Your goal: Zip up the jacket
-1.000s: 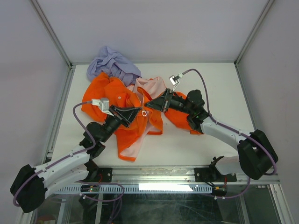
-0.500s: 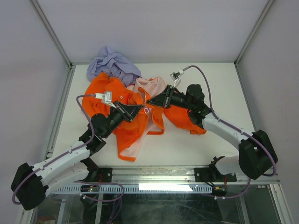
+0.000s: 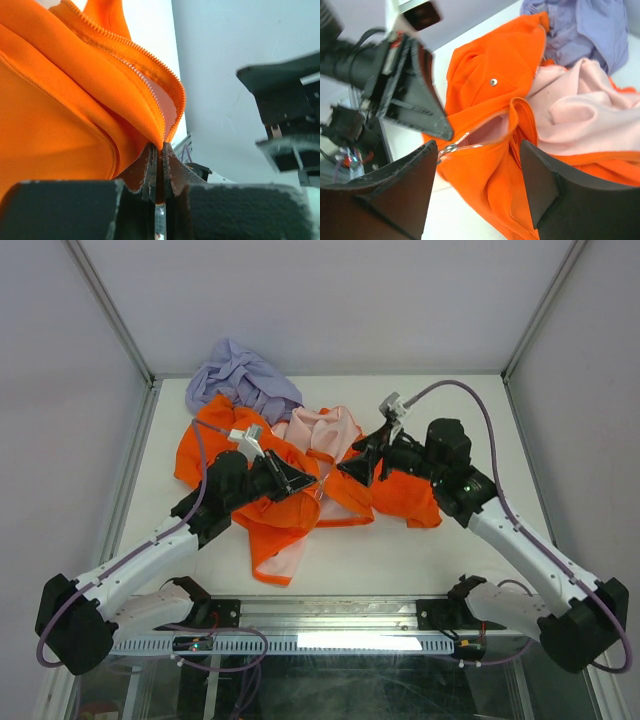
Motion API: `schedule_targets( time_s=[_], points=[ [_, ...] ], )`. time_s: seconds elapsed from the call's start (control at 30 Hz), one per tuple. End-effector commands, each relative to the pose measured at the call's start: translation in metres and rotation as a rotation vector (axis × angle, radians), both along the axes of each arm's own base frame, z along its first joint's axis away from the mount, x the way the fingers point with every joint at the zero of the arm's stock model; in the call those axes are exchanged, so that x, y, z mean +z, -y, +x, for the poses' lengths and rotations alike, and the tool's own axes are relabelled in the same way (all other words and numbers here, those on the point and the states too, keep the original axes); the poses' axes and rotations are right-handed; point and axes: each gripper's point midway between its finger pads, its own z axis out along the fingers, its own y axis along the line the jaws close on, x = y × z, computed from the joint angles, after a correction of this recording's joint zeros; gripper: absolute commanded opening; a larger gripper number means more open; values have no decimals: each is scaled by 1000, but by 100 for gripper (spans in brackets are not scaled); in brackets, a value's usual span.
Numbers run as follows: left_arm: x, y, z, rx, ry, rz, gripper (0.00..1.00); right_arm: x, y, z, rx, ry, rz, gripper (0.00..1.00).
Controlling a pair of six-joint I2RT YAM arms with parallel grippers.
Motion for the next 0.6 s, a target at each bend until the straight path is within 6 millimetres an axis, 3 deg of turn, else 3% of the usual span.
schedule_targets(
  time_s=[0.0, 0.13, 0.57],
  points=[
    [42, 12, -11, -94, -14, -79, 0, 11, 3, -36, 113, 400, -162, 70],
    [46, 17, -15, -128, -34, -81, 0, 2, -3, -53, 92, 592, -274, 70],
    [51, 19, -23, -166, -61, -104, 0, -17, -20, -58, -85, 875, -486, 65]
  ],
)
